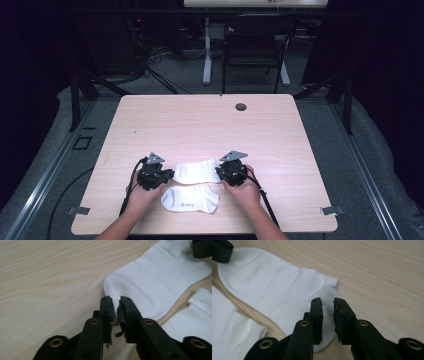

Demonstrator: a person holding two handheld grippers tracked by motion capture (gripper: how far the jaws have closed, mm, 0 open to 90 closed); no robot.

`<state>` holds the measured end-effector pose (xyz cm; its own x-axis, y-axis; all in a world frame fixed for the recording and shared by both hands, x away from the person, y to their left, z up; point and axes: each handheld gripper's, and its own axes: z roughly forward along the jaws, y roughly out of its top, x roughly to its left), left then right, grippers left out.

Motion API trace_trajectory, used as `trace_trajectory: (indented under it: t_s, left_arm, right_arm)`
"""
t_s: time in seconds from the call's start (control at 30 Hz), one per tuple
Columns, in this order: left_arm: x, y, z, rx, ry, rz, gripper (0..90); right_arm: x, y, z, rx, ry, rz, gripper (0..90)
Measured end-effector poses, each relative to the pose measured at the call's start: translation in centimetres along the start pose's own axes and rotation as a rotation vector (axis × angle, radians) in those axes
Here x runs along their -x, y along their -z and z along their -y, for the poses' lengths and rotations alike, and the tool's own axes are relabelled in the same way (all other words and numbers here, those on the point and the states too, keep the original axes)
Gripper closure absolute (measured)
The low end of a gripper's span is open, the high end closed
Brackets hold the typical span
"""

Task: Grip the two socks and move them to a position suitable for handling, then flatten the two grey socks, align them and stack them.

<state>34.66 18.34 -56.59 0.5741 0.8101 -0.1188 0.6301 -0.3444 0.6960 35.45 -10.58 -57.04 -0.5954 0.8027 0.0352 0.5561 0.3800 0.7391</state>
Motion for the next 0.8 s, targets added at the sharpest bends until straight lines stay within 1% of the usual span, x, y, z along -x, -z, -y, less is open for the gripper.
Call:
trace_trajectory:
  t_s: [0.07, 0.1, 0.13, 0.17, 0.2, 0.23, 0.3, 0.33, 0.47, 0.53, 0.57, 0.63, 0.67, 0.73, 0.77, 0.8]
  left_arm:
    - [0.0, 0.3, 0.1, 0.016, 0.001, 0.010, 74.1]
    - [0.0, 0.6, 0.2, 0.023, -0.001, 0.008, 71.7]
    - [0.0, 0.7, 0.2, 0.028, 0.001, 0.004, 69.6]
    - [0.0, 0.9, 0.2, 0.027, -0.004, 0.005, 67.9]
    - [0.0, 1.0, 0.2, 0.036, 0.002, 0.006, 66.0]
    - [0.0, 1.1, 0.2, 0.034, -0.003, 0.009, 63.8]
    - [0.1, 1.2, 0.2, 0.045, -0.011, -0.001, 61.4]
    - [0.1, 1.3, 0.2, 0.048, -0.014, -0.009, 60.1]
    - [-0.1, 1.4, 0.1, 0.052, -0.010, -0.019, 57.6]
    - [-0.3, 1.4, 0.1, 0.053, -0.009, -0.018, 56.4]
    - [-0.4, 1.4, 0.1, 0.052, -0.011, -0.023, 56.2]
    - [-0.6, 1.4, 0.1, 0.052, -0.006, -0.029, 55.2]
    - [-0.8, 1.4, 0.2, 0.053, -0.007, -0.025, 53.7]
    - [-1.0, 1.4, 0.2, 0.055, -0.003, -0.026, 50.5]
    - [-1.1, 1.4, 0.1, 0.057, -0.007, -0.026, 49.9]
    - [-1.1, 1.4, 0.0, 0.060, -0.002, -0.027, 49.1]
  right_arm:
    - [-0.1, 0.9, -0.3, 0.024, 0.011, -0.006, 74.0]
    - [-0.1, 1.2, -0.4, 0.021, 0.018, -0.009, 72.7]
    - [-0.3, 1.6, -0.5, 0.031, 0.014, -0.021, 71.9]
    - [-0.4, 2.0, -0.5, 0.027, 0.027, -0.025, 71.1]
    - [-0.4, 2.3, -0.5, 0.022, 0.038, -0.025, 70.1]
    - [-0.6, 2.6, -0.4, 0.029, 0.044, -0.030, 68.9]
    - [-0.8, 3.0, -0.2, 0.033, 0.056, -0.036, 66.7]
    - [-0.8, 3.1, -0.1, 0.033, 0.055, -0.032, 66.2]
    - [-0.4, 2.8, 0.5, 0.033, 0.029, -0.023, 63.1]
    - [-0.2, 2.6, 0.7, 0.013, 0.034, -0.007, 61.5]
    - [-0.2, 2.6, 0.8, 0.012, 0.036, -0.003, 60.5]
    - [-0.1, 2.7, 0.9, 0.013, 0.034, 0.004, 58.3]
    - [-0.1, 2.7, 0.9, 0.033, 0.024, 0.005, 56.3]
    - [0.0, 2.7, 0.9, 0.040, 0.032, 0.009, 54.0]
    - [0.0, 2.7, 0.8, 0.043, 0.038, 0.008, 52.6]
    - [0.1, 2.6, 0.8, 0.040, 0.038, 0.005, 51.8]
